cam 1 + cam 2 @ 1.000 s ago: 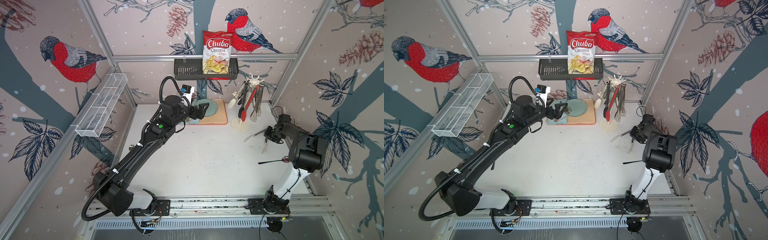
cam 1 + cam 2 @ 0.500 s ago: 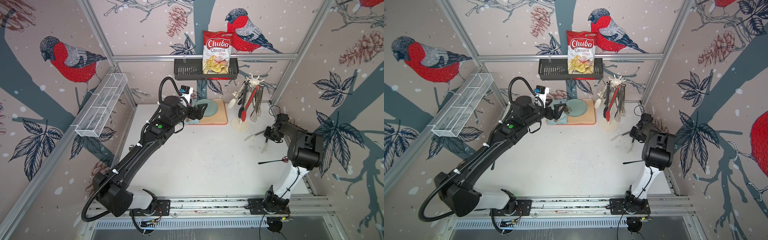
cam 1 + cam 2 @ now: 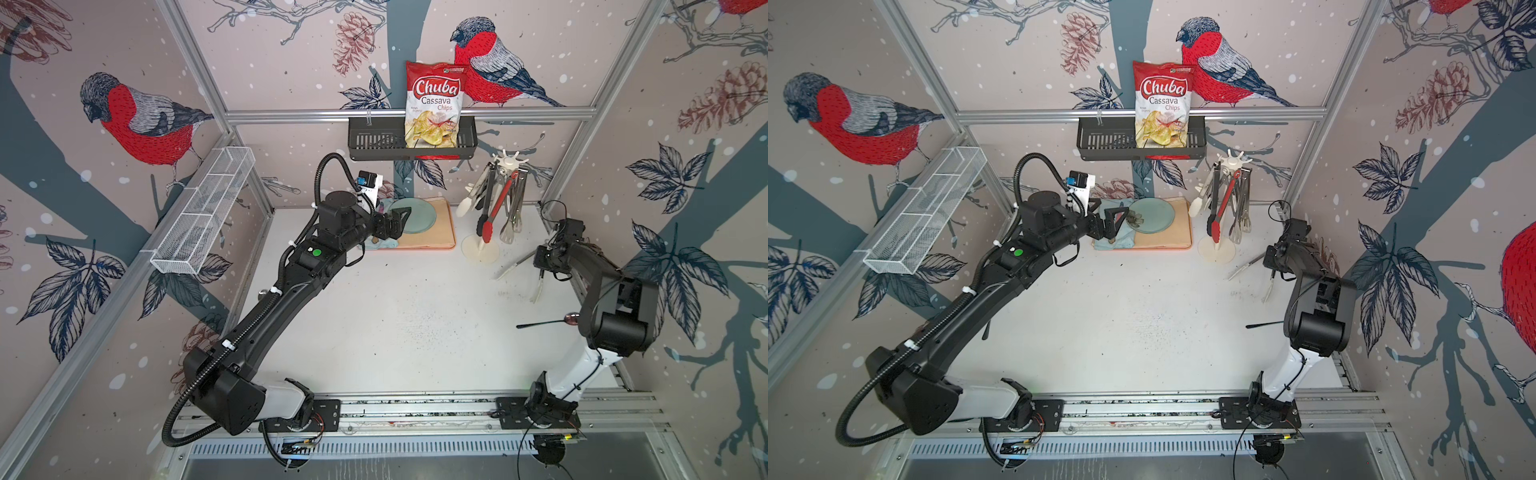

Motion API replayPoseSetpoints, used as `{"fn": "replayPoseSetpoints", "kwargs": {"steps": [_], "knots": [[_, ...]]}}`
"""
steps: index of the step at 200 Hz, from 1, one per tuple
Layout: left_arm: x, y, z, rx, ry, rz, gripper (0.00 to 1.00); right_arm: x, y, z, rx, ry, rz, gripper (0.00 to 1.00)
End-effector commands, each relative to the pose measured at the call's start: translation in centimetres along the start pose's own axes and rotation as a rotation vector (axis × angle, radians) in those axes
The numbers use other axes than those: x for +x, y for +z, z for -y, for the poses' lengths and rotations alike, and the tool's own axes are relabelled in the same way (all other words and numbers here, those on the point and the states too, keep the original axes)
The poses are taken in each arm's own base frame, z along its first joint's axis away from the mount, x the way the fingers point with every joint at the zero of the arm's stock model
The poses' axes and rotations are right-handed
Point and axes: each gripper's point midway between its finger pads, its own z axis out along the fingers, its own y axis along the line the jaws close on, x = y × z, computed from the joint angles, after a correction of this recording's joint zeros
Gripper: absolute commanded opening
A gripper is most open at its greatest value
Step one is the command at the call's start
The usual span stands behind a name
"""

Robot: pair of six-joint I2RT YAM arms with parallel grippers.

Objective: Hang food tongs on kitchen utensil racks
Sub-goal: Pick up the food tongs from the center of the board.

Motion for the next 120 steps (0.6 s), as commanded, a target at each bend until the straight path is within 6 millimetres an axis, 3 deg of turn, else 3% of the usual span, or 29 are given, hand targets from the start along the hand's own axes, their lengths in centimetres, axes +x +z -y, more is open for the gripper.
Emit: {"fn": "replayPoseSetpoints", "kwargs": {"steps": [1,73,120], "knots": [[-1.1,-0.4,0.4,0.016,0.019,0.034,0.96,-2.1,-2.0,0.9,0.027,-0.088,0.119,0.0],[-0.7,-1.0,0.3,0.022,0.029,0.034,0.96,-5.7,-9.1,1.9,0.013,-0.377,0.508,0.0],[-0.4,-0.7,0.3,0.029,0.026,0.023,0.96,-8.1,-11.6,1.9,-0.083,-0.466,0.704,0.0]]}}
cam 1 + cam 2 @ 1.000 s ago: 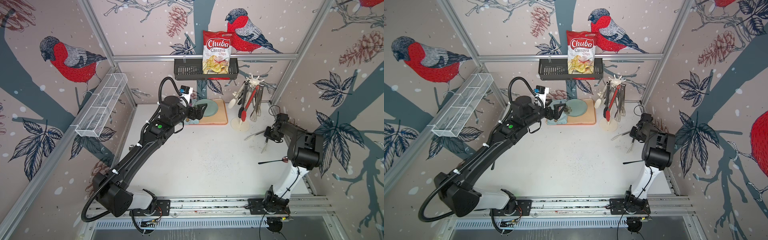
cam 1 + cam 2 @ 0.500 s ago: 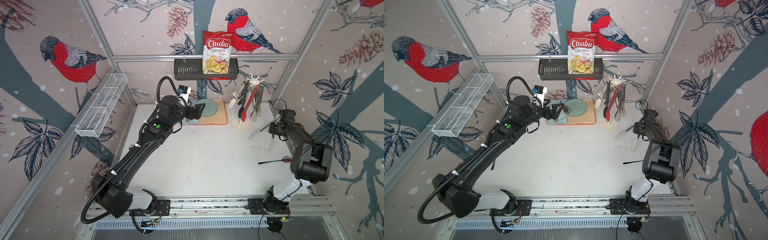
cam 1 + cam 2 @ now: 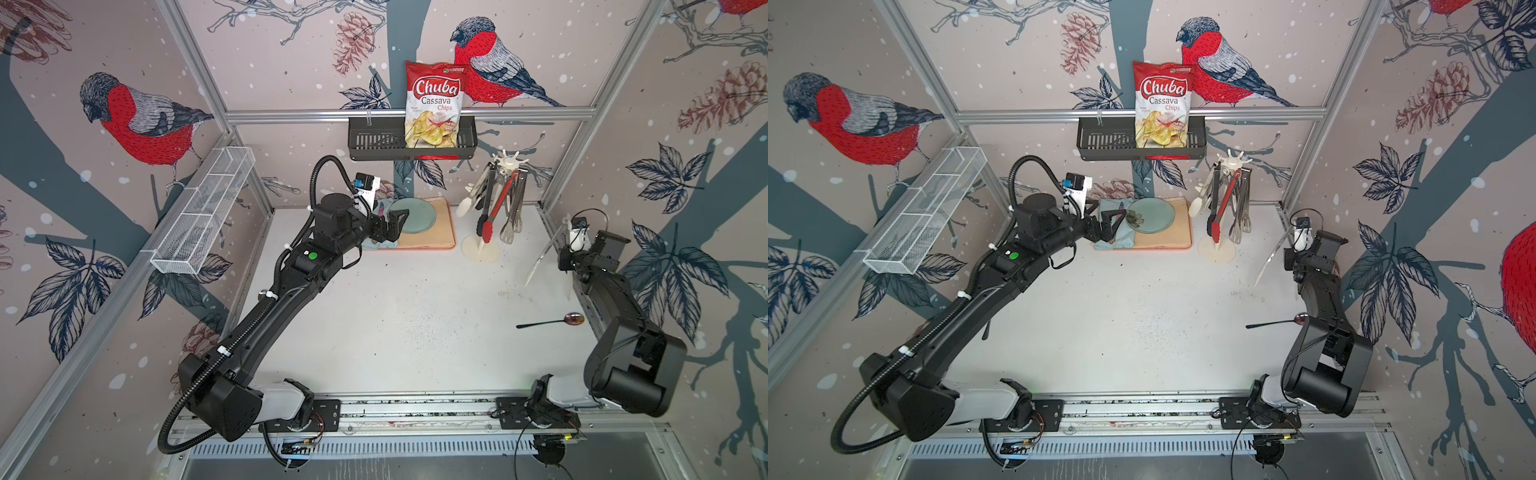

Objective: Hang food tongs on kitchen utensil racks
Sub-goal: Pick up the food tongs from the center of the board, then hang the food tongs on the rack.

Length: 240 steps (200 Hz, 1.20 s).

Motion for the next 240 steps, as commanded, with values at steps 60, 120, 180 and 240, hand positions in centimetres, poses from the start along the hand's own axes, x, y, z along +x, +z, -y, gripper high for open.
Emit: {"fn": "replayPoseSetpoints", "kwargs": {"steps": [60,120,180,240], "knots": [[0.7,0.9,-0.1,0.017,0.009,-0.012,0.96,-7.8,0.4,-1.2,-0.228,-0.188,0.424,0.0],[2.1,2.4,-0.6,0.015,-0.003,-0.057,0.96,-9.7,3.1,-1.4,-0.292,-0.217,0.531,0.0],[2.6,2.8,-0.6,0.025,0.015,-0.062,0.96,-12.7,4.5,-1.8,-0.395,-0.257,0.704,0.0],[3.2,3.1,-0.7,0.025,0.012,-0.087,0.96,-15.4,5.2,-3.0,-0.607,-0.287,0.873,0.0]]}}
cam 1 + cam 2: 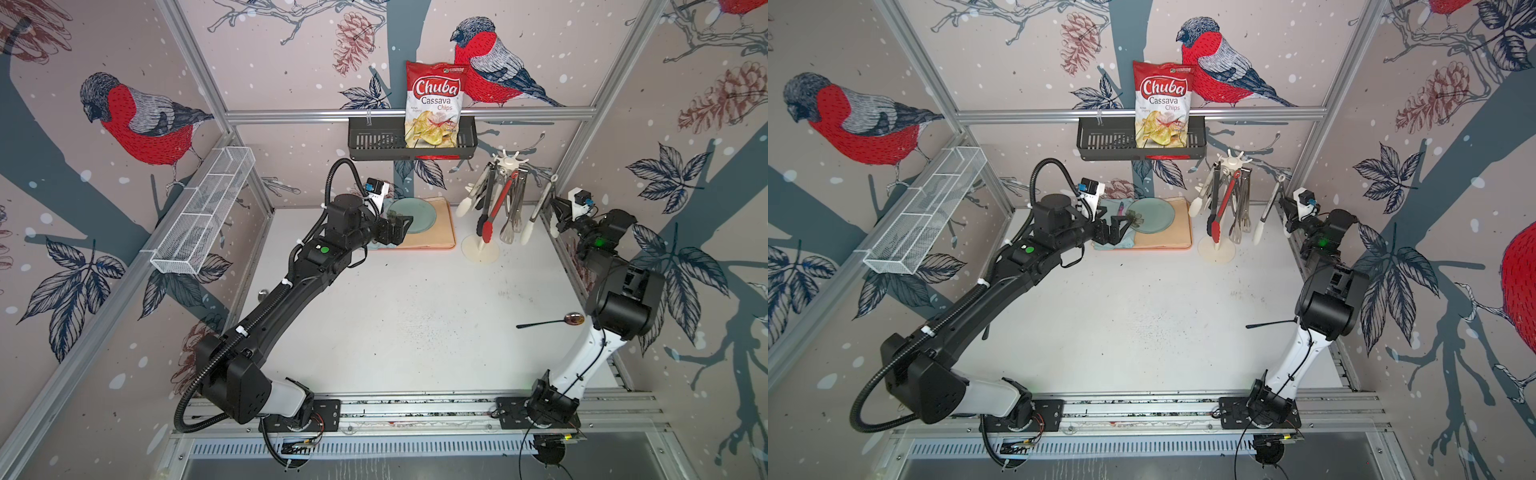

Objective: Hang food tongs on kitchen utensil racks
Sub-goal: Hang the food tongs on the rack.

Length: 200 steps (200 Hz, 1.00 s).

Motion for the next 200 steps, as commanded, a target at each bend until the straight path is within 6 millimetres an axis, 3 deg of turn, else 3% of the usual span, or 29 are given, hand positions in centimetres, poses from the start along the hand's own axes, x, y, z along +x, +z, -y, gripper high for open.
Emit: {"fn": "replayPoseSetpoints", "kwargs": {"steps": [1,76,123,200], "knots": [[-0.4,0.1,0.2,0.015,0.008,0.01,0.96,-2.6,0.7,-0.9,-0.13,-0.039,0.122,0.0],[0.8,0.8,0.0,0.018,-0.004,-0.022,0.96,-4.2,3.3,-0.1,-0.315,-0.106,0.209,0.0],[1.3,1.1,-0.4,0.0,-0.029,-0.038,0.96,-4.6,4.8,-1.7,-0.386,-0.145,0.257,0.0],[2.4,2.4,-0.4,0.005,-0.026,-0.08,0.96,-5.3,5.3,-2.7,-0.402,-0.193,0.296,0.0]]}}
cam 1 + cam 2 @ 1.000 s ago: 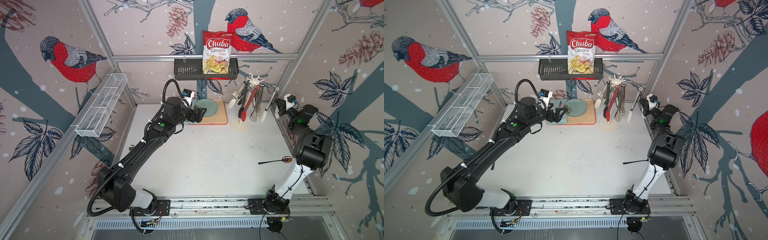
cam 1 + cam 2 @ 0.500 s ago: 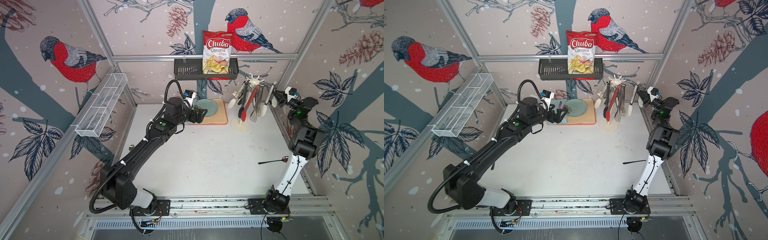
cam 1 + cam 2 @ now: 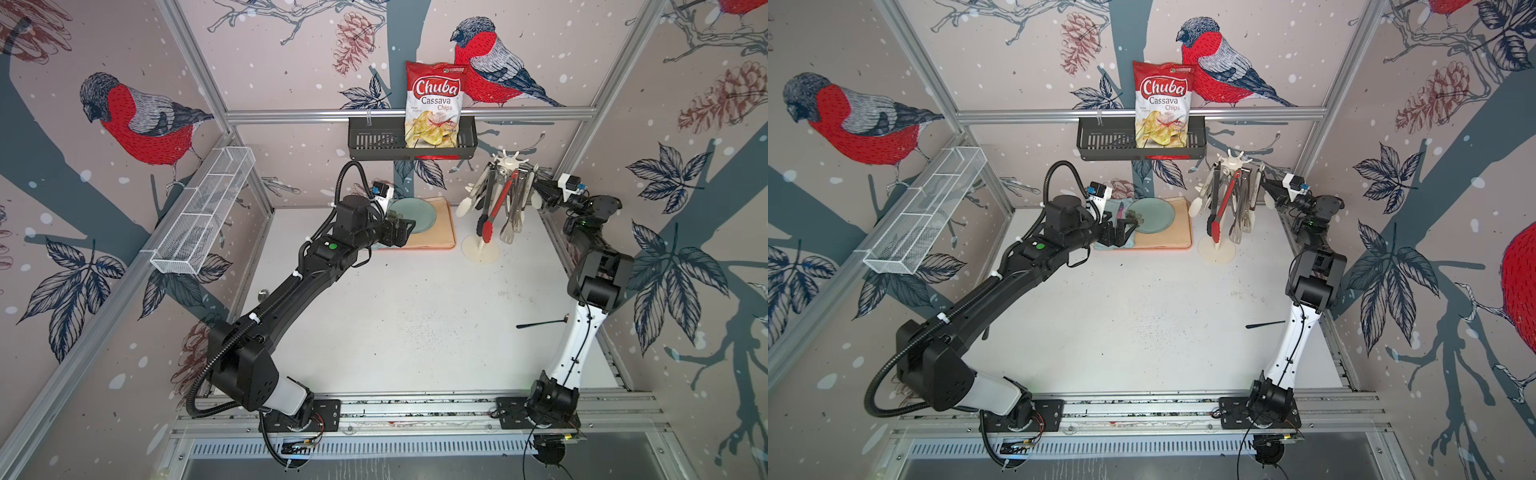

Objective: Hang food tongs on kitchen utensil racks
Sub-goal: Hang the food tongs on the rack.

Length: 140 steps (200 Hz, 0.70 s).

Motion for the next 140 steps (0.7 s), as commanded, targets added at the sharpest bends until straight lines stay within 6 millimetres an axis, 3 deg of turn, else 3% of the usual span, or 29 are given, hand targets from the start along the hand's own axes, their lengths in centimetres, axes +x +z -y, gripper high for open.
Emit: {"fn": "replayPoseSetpoints", "kwargs": {"steps": [1,54,100,140], "knots": [[0.1,0.2,0.2,0.008,-0.001,-0.011,0.96,-0.8,0.1,-0.3,-0.008,-0.032,0.015,0.0],[0.2,0.9,0.5,0.03,0.006,-0.024,0.96,-0.6,0.0,0.2,0.022,-0.057,0.018,0.0],[0.1,0.6,0.9,0.021,0.022,-0.015,0.96,0.0,0.4,-1.0,0.012,-0.024,0.014,0.0],[0.0,0.1,1.4,0.031,0.027,-0.008,0.96,-0.6,1.4,-2.4,-0.012,-0.026,0.026,0.0]]}}
